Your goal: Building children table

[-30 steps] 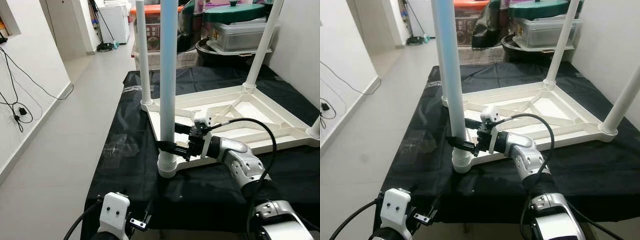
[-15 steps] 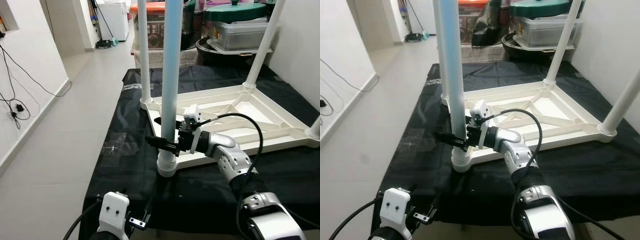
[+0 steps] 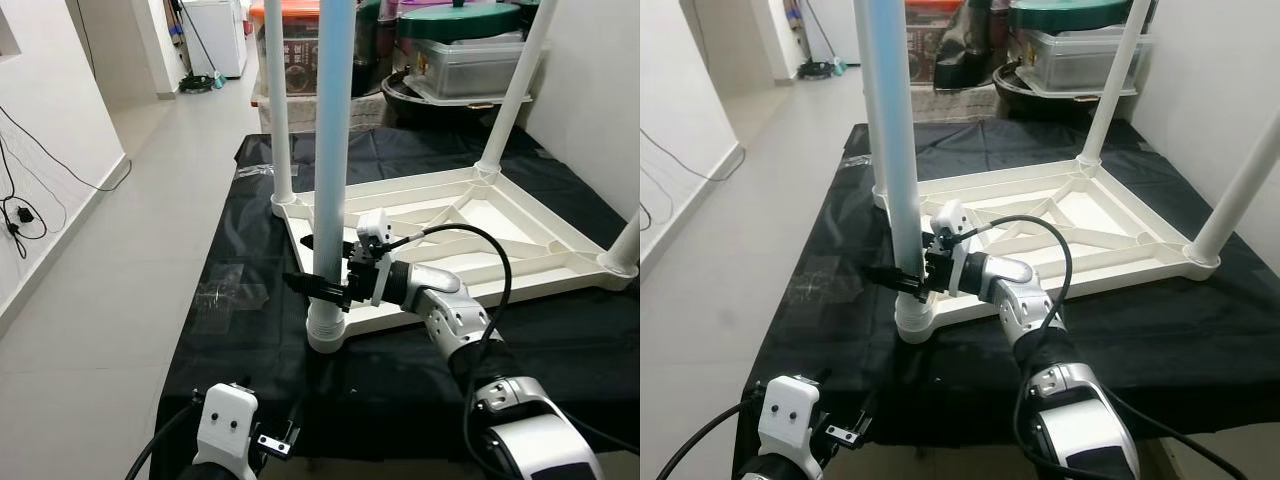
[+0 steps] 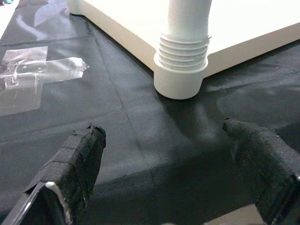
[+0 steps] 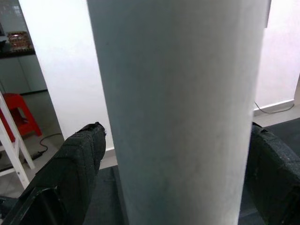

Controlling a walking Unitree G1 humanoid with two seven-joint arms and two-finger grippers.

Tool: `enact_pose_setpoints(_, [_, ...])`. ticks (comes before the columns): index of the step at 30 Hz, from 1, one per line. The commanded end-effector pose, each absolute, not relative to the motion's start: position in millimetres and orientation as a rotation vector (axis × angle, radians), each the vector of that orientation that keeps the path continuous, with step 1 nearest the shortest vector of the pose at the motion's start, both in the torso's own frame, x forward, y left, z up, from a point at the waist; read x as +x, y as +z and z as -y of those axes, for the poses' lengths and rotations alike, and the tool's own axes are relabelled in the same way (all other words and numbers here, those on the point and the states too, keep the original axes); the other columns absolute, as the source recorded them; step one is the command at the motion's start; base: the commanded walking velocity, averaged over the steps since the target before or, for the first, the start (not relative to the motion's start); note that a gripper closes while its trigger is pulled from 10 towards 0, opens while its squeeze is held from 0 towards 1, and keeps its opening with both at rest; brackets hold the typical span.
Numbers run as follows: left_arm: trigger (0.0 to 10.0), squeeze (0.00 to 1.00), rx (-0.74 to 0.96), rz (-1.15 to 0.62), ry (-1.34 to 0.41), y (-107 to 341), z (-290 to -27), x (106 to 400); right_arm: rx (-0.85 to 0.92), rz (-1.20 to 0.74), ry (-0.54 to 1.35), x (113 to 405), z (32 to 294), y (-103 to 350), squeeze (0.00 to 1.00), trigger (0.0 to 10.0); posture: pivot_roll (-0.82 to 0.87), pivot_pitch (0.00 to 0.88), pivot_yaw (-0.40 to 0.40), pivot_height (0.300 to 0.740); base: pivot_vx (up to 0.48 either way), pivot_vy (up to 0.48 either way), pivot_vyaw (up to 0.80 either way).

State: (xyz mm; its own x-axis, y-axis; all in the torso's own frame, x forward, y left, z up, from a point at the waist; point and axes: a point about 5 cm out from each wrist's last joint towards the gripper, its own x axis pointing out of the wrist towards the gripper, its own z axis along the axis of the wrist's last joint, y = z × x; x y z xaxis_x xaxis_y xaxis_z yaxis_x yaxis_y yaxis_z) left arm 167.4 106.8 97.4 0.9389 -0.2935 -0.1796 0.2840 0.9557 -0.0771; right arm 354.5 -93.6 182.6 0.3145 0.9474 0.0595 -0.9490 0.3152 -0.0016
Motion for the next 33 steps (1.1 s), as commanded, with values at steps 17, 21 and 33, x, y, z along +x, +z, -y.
enact_pose_setpoints(17, [10.0,0.00,-0.036,-0.198,-0.286,97,-109,166,0.011,0.065,1.274,353,84,180,0.00,0.0,0.09,0.038,-0.021,0.740,0.000,0.000,0.00])
enact_pose_setpoints(21, [10.0,0.00,-0.045,-0.198,-0.274,97,-110,167,0.009,0.068,1.268,351,83,178,0.00,0.0,0.09,0.038,-0.021,0.740,0.000,0.000,0.00])
enact_pose_setpoints(33, [10.0,0.00,-0.084,-0.158,-0.173,104,-127,178,-0.029,0.030,0.631,359,112,157,0.00,0.0,0.07,0.041,-0.010,0.740,0.000,0.000,0.00])
